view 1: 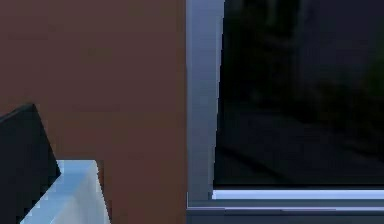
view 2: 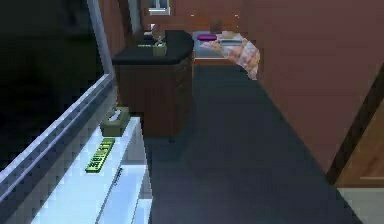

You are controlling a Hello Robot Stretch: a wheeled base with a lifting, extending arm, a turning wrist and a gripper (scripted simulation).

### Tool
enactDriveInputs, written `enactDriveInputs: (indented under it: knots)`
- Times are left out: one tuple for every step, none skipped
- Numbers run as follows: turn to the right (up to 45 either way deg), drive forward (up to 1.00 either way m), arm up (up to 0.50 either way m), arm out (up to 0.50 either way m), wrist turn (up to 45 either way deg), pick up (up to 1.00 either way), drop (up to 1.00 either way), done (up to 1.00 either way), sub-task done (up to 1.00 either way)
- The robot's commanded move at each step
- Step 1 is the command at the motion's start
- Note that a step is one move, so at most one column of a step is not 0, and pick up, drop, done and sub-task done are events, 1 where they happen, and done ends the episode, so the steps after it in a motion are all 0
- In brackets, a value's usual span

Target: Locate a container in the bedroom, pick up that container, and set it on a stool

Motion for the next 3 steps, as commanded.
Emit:
enactDriveInputs:
  knots:
    - [-45.0, 0.0, 0.0, 0.0, 0.0, 0.0, 0.0, 0.0, 0.0]
    - [-45.0, 0.0, 0.0, 0.0, 0.0, 0.0, 0.0, 0.0, 0.0]
    - [-45.0, 0.0, 0.0, 0.0, 0.0, 0.0, 0.0, 0.0, 0.0]
